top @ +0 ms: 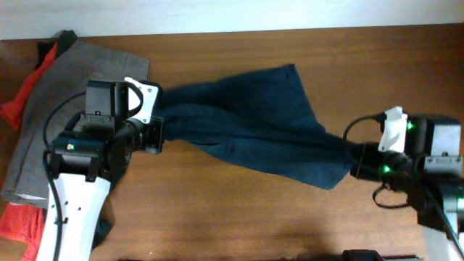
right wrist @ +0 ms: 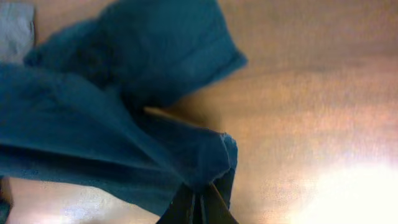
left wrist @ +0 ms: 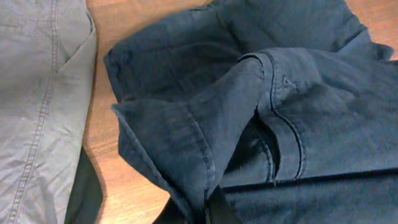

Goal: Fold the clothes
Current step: 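Lift the hems with both grippers and fold them up toward the waistband, then lower the folded edge onto the shorts and adjust both grippers inward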

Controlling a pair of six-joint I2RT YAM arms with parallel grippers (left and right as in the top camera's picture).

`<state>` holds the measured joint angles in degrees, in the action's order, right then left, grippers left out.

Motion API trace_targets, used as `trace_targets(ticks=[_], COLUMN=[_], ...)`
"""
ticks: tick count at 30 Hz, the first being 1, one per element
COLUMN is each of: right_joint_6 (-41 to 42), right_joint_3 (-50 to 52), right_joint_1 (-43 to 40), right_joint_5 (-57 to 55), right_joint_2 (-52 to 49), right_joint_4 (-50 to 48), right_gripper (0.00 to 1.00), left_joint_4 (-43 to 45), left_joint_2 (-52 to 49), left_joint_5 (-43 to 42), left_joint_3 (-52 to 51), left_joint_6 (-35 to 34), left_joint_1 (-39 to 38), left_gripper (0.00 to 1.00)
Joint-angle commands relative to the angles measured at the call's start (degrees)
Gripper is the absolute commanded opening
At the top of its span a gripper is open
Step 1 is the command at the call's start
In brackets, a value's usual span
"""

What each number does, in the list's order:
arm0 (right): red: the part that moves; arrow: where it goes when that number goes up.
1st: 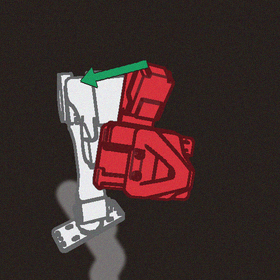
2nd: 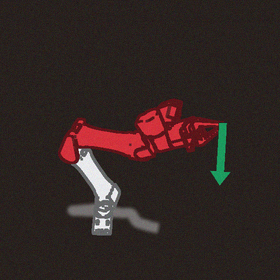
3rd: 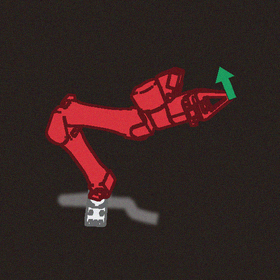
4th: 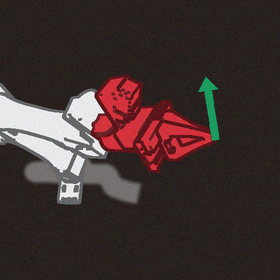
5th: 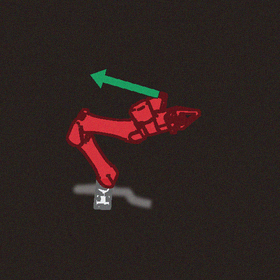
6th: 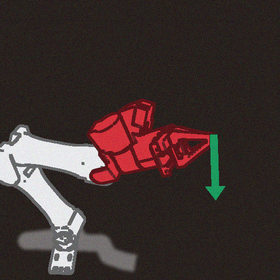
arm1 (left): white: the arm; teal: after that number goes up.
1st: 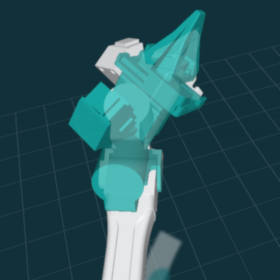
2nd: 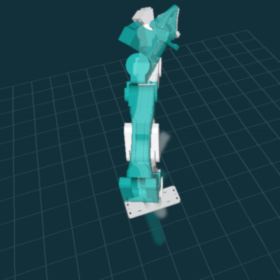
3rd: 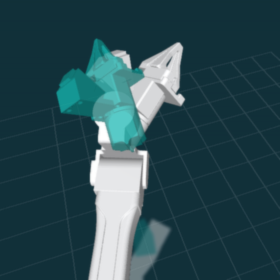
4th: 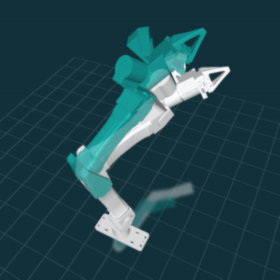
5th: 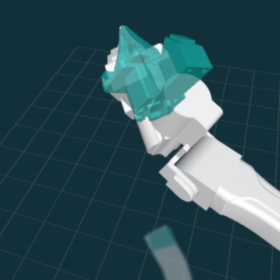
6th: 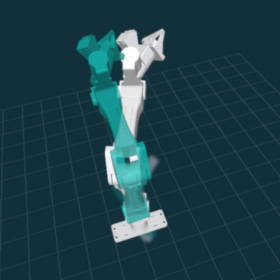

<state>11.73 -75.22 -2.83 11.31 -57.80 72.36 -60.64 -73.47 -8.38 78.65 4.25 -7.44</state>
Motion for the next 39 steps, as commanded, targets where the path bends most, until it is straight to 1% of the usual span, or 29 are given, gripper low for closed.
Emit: trace_targets(ticks=[1,4,7,9,13,16,17,20,24,31,33,39], right_joint_6=[-1.5,-4.1,-7.1,-7.6,-9.3,-10.1,-10.1,-10.1,-11.6,-12.4,-13.0,-13.0], right_joint_3=[-1.1,-1.1,-1.1,-1.1,-1.1,-1.1,-1.1,-1.1,-1.1,-1.1,-1.1,-1.1], right_joint_1=[-1.4,-1.3,-1.3,-1.3,-1.3,-1.3,-1.3,-0.9,0.1,1.7,2.4,4.5], right_joint_5=[-5.8,-4.7,-2.8,-2.7,-2.6,-1.1,-0.7,-0.3,-0.3,-0.3,-0.3,-0.5], right_joint_2=[-5.7,-11.8,-20.5,-22.8,-27.7,-29.7,-31.1,-34.9,-39.1,-45.5,-47.2,-52.4], right_joint_4=[-4.0,-7.8,-15.8,-19.2,-30.7,-36.4,-39.7,-44.9,-49.1,-57.4,-60.3,-71.2], right_gripper=[0.04,0.04,0.04,0.04,0.04,0.04,0.04,0.04,0.04,0.04,0.04,0.04], left_joint_4=[0.6,0.7,2.5,4.4,11.4,16.1,19.3,25.3,31.1,38.2,40.3,50.3], left_joint_2=[-3.1,-6.1,-11.0,-13.6,-20.7,-23.1,-24.1,-25.2,-26.5,-31.2,-32.9,-37.3], left_joint_5=[5.2,6.1,13.3,16.1,19.9,21.8,22.3,22.8,22.8,22.8,22.8,22.8], left_joint_3=[0.9,0.9,0.9,0.9,0.9,0.9,0.9,0.9,0.9,0.9,0.9,0.9], left_joint_6=[-0.6,-0.8,-4.3,-5.9,-8.2,-8.9,-9.5,-10.5,-10.5,-10.5,-10.5,-10.5], left_joint_1=[1.2,1.2,1.2,1.2,1.2,1.2,1.2,1.2,1.2,1.2,1.2,1.2], left_gripper=[0.01,0.01,0.01,0.01,0.01,0.01,0.01,0.01,0.01,0.01,0.00,0.01])
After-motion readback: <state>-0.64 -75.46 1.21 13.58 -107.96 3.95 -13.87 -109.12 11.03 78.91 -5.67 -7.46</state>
